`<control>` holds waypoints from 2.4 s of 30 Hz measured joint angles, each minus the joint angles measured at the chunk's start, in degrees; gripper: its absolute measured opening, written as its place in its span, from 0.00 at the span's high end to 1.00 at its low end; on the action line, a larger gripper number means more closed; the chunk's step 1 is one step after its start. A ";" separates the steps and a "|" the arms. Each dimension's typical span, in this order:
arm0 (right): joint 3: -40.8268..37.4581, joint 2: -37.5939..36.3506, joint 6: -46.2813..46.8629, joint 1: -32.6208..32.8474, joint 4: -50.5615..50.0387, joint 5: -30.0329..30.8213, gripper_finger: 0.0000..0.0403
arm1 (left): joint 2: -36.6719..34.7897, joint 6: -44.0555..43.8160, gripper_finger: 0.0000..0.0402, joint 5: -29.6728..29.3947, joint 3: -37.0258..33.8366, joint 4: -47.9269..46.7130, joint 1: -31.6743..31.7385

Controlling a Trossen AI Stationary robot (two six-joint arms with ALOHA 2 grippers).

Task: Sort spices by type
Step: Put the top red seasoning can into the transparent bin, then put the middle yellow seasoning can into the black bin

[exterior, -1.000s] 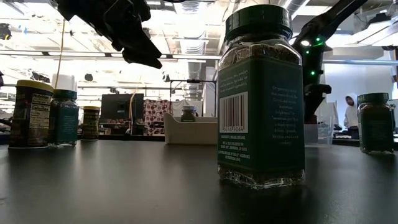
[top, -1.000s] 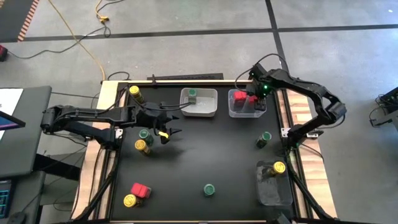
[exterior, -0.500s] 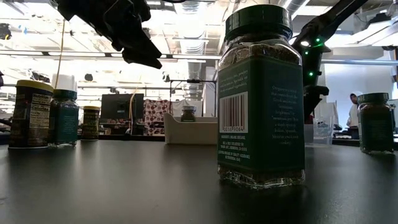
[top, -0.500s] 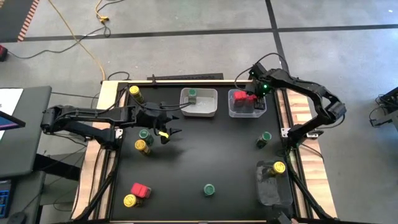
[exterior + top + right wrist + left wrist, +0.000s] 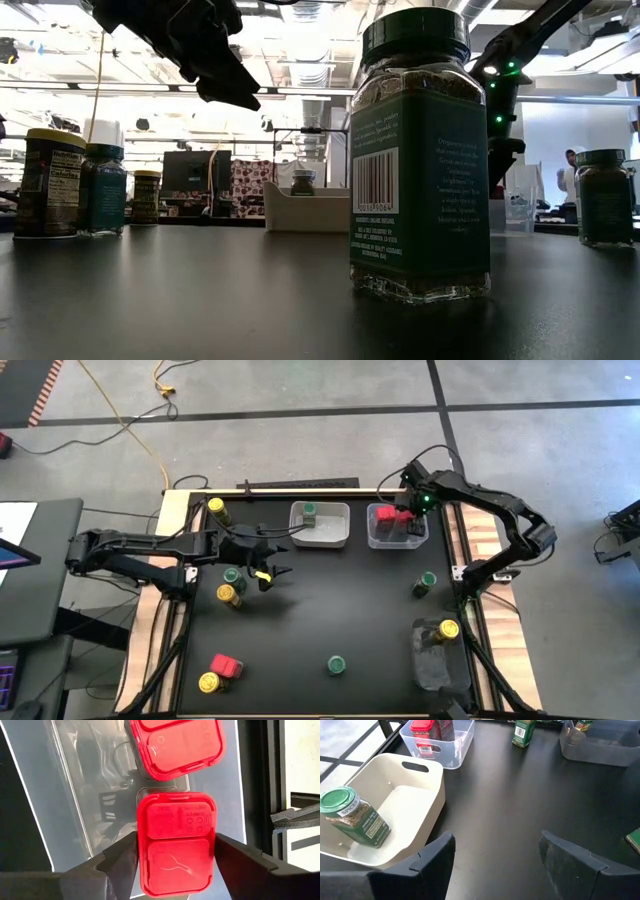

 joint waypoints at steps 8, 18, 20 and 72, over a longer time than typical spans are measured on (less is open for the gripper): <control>0.00 0.00 -1.99 0.02 0.16 0.00 0.30 | -0.02 -0.41 0.32 0.00 0.00 0.02 0.00; -0.02 0.00 -4.22 0.02 1.39 0.94 0.30 | 0.00 -0.41 0.32 0.00 0.00 0.04 0.00; -0.02 0.00 -5.00 0.04 1.29 1.46 0.30 | 0.00 -0.41 0.32 0.00 0.00 0.04 0.00; -0.07 -25.97 31.80 10.09 -3.25 2.54 0.30 | 0.00 0.02 0.32 0.00 0.00 0.04 -0.02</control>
